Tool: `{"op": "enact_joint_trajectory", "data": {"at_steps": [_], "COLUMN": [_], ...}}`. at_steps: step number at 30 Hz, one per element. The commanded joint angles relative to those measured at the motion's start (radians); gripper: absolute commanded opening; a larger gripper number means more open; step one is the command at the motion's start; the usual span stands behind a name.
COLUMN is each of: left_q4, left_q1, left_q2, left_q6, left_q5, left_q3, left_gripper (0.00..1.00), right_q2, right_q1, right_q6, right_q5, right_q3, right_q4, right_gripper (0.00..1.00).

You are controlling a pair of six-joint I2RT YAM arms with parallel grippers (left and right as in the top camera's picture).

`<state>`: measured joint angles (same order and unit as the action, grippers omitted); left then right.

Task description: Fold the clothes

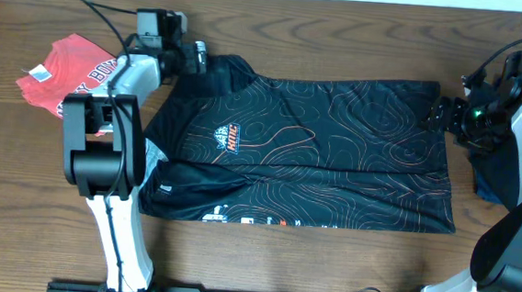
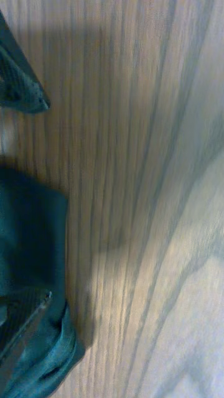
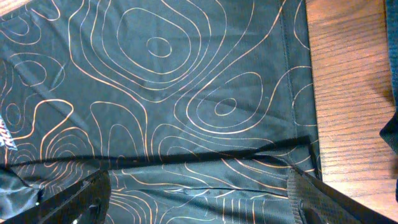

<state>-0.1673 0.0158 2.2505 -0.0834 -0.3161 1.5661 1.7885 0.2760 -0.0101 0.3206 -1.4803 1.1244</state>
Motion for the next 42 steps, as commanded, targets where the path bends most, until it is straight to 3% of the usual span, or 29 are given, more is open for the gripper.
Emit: {"op": "enact_joint_trajectory", "data": {"at_steps": [1, 4, 5, 7, 10, 19, 25, 31, 42], "left_q4": [-0.005, -0.009, -0.01, -0.01, -0.01, -0.031, -0.099, -0.174, -0.187], "left_q1": [-0.034, -0.04, -0.04, -0.034, -0.026, -0.016, -0.013, -0.012, -0.012], "left_q2": [0.03, 0.031, 0.031, 0.031, 0.029, -0.012, -0.05, -0.053, -0.053], "left_q6": [0.012, 0.012, 0.012, 0.011, -0.006, -0.064, -0.144, -0.184, -0.184], "left_q5": [-0.013, -0.013, -0.012, -0.01, -0.008, -0.005, -0.005, -0.005, -0.005], "left_q3": [0.017, 0.017, 0.017, 0.017, 0.017, 0.017, 0.017, 0.017, 0.017], "left_gripper": [0.79, 0.58, 0.44, 0.27, 0.15, 0.1, 0.1, 0.09, 0.09], "right_q2": [-0.019, -0.019, -0.019, -0.019, -0.019, -0.019, 0.057, 0.22, 0.415], "right_q1": [-0.009, -0.009, -0.009, -0.009, -0.009, -0.043, -0.093, -0.097, -0.095], "right_q6": [0.015, 0.015, 0.015, 0.016, 0.015, 0.015, 0.015, 0.007, -0.041], "right_q5": [0.013, 0.012, 0.013, 0.011, 0.003, -0.095, -0.175, -0.176, -0.174], "right_q3": [-0.022, -0.022, -0.022, -0.022, -0.022, -0.009, 0.003, 0.003, 0.003], "right_q4": [-0.002, -0.003, -0.004, -0.011, -0.032, -0.293, -0.555, -0.771, -0.892], "right_gripper": [0.88, 0.88, 0.88, 0.87, 0.84, 0.76, 0.84, 0.85, 0.84]}}
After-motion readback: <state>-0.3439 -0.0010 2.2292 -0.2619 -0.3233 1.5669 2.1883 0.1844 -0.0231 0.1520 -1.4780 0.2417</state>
